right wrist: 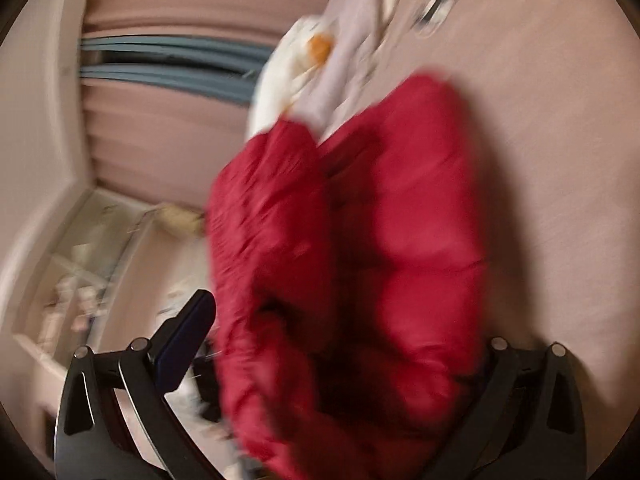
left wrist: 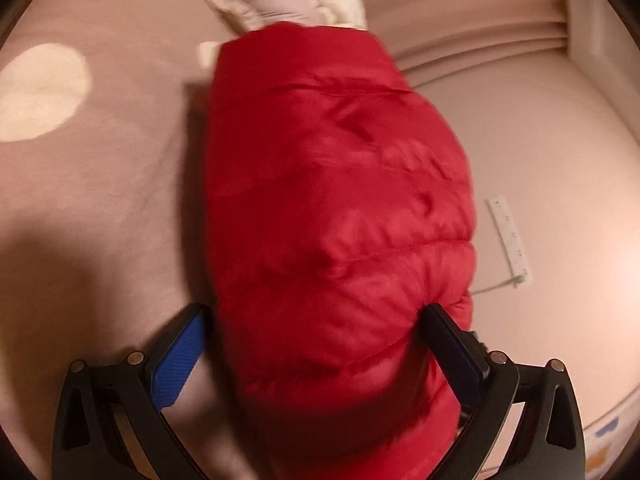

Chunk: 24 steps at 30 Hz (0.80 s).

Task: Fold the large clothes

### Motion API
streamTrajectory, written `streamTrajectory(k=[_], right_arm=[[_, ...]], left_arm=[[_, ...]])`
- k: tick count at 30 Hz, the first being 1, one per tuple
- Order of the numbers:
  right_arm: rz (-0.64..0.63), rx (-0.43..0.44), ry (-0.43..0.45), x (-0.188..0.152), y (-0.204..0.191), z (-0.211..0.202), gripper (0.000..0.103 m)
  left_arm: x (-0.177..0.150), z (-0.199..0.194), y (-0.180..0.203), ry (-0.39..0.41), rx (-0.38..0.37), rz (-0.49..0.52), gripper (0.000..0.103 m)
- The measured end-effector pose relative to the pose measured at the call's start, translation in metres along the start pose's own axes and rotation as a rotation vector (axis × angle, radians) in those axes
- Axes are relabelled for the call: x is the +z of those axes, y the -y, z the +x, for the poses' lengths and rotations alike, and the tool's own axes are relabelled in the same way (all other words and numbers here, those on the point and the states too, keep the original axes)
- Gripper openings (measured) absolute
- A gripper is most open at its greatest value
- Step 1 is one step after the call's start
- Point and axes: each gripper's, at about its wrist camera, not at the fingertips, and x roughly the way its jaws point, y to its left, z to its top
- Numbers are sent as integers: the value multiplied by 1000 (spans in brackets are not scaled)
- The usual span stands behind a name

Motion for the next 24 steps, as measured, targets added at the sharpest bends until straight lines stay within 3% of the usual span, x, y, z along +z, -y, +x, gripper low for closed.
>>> streamTrajectory(k=[2,6,9,11,12,14,16,24], right_arm=[[-14,-50,-10,-3,-3,12,103],[-118,-162,-13,-10,-19,36,103],[-169,-171,-19,-10,-24,49,102],[-179,-147,-16,-9,-24,55,92],[-172,-130,-10,-9,-22,54,88],[-147,-105,6,-6,-13,50,72],[-123,-111,27,-5,-8,48,64],[-108,-82,47,-9,-2,34,55]], left_arm=[[0,12,1,-4,-50,11,102],[3,35,10,-66,-57,70,102],[10,45,5,-85,-123,40,102],[13,46,2,-66,-123,7,100],[13,47,2,-39,-101,-1,96],[11,51,5,-9,-44,22,90],[7,55,10,12,5,47,87],[7,49,39,64,134,119,84]])
